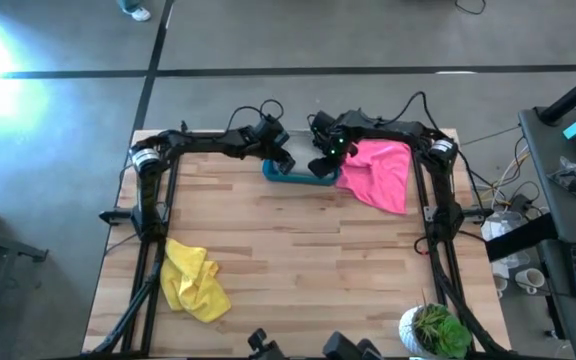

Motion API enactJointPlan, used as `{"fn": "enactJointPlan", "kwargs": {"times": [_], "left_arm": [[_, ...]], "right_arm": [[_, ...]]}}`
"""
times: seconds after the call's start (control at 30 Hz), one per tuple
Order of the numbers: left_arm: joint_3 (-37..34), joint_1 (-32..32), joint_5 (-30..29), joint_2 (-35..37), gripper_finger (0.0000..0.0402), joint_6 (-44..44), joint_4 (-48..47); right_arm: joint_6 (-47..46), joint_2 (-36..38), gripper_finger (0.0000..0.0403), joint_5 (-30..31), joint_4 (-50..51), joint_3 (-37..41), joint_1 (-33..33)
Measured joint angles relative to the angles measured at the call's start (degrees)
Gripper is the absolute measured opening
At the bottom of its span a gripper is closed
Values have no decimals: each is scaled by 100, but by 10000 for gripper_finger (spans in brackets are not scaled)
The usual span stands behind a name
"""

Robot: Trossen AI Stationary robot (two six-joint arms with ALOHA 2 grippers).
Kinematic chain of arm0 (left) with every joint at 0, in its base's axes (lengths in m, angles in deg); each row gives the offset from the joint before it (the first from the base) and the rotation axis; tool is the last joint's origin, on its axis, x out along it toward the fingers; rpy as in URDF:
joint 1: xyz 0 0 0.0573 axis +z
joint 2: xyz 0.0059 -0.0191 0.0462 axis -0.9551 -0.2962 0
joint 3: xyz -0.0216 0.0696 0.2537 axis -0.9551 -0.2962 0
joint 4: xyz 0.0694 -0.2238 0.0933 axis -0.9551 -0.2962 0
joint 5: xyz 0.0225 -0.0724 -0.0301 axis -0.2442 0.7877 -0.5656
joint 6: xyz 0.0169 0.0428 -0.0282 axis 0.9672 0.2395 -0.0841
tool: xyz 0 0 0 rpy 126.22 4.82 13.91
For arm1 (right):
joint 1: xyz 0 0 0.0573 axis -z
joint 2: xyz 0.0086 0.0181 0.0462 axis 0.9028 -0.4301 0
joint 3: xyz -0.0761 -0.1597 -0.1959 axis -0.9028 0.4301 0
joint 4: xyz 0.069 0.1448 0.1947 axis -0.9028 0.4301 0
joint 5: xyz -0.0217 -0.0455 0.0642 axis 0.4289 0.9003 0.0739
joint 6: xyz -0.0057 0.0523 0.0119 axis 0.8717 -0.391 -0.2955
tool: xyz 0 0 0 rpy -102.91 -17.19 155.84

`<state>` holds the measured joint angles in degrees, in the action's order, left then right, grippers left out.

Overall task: Fold microfiber towels
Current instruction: Put the gray microfiber cloth into the blue bin, then fold the yellow microfiber cloth

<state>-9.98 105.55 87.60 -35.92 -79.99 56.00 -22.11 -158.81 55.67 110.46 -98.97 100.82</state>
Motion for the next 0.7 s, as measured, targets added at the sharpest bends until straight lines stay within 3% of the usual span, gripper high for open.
{"fn": "enactJointPlan", "kwargs": {"times": [0.33, 0.47, 0.7], "left_arm": [[48, 0, 32, 56, 176, 56, -120], [66, 0, 27, 589, 176, 82, -233], [-107, -52, -137, 1800, 176, 56, -1491]], "right_arm": [[81, 260, 47, 14, 114, -82, 10], [83, 589, 47, 37, 138, -129, 22], [146, 1138, 47, 34, 291, -104, -124]]}}
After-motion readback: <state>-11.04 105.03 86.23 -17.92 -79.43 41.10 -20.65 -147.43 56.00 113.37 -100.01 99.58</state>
